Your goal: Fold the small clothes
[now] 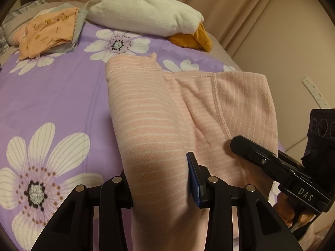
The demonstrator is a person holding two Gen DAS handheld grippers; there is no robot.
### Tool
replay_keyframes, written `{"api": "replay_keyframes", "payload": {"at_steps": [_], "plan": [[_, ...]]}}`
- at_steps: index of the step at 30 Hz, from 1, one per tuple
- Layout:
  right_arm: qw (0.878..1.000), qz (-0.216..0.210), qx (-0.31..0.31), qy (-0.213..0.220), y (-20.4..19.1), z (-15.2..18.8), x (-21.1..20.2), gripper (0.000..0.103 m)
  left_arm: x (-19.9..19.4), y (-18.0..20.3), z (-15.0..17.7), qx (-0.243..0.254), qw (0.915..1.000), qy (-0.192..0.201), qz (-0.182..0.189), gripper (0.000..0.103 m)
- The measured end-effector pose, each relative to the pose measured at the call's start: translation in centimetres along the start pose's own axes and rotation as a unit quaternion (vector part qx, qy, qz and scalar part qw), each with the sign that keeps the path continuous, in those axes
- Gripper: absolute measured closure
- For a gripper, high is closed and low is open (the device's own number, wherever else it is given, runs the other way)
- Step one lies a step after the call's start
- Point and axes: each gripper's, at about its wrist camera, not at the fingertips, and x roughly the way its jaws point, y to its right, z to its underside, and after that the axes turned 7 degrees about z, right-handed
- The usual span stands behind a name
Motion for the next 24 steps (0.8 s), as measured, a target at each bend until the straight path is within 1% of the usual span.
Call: {"api": "replay_keyframes", "payload": {"at_steps": [24], "plan": [[0.999,0.028,0.014,-0.009,3.1,-1.7,5.0,0.082,5.2,-1.6,-3.0,0.011,0.9995,-0.019,-0.023,0.065]]}}
